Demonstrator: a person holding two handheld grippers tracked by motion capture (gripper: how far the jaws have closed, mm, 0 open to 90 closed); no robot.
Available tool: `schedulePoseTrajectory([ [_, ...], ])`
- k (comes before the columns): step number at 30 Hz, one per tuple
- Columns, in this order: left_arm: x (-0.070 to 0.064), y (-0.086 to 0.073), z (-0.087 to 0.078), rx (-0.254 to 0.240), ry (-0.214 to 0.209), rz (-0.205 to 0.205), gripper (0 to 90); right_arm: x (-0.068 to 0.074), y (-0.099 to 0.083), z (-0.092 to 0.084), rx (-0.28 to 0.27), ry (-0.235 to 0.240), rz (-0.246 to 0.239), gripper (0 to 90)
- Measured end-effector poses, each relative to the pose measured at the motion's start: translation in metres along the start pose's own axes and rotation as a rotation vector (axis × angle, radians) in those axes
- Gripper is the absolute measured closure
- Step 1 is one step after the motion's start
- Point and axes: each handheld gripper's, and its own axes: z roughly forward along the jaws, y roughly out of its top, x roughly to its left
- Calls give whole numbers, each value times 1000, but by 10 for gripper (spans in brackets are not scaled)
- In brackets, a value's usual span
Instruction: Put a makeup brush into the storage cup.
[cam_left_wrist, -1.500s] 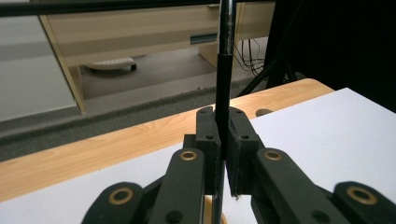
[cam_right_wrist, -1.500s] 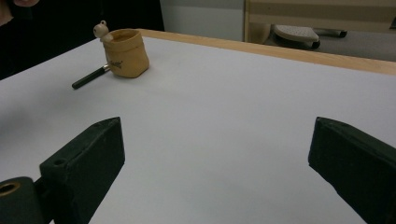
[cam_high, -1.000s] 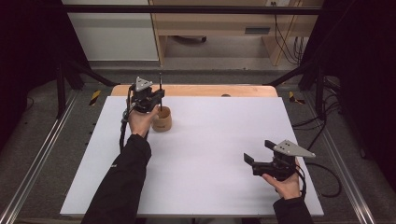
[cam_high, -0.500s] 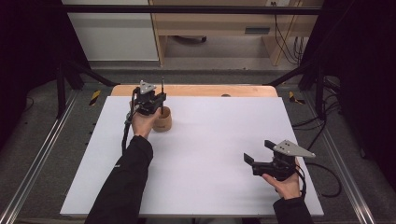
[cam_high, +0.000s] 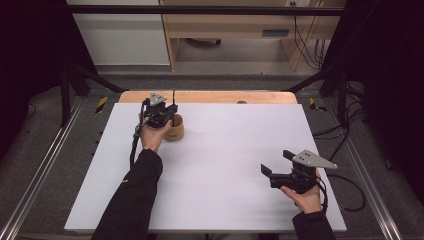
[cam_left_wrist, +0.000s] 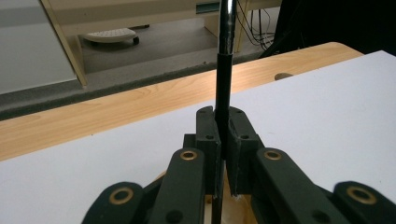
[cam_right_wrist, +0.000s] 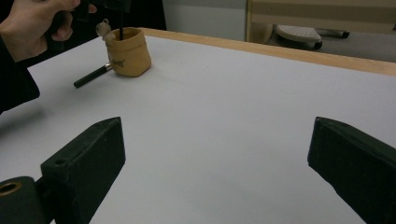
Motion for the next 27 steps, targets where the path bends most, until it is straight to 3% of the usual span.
schedulePoseTrajectory([
  [10,-2,-7,2,27,-9,10,839,1,0,1,5,3,-7,45],
  [12,-4,-8,1,24,-13,5,773,1,0,1,6,2,-7,45],
  [14,-5,-9,-2,17,-25,-2,765,2,0,1,4,3,-5,45],
  [17,-7,-9,-10,11,-24,17,714,2,0,1,4,1,-7,45],
  [22,-8,-8,-30,-20,-36,12,618,2,1,0,-1,1,-10,45],
  [27,-8,-11,-58,-49,-76,9,534,2,1,-1,-6,-2,-5,45],
])
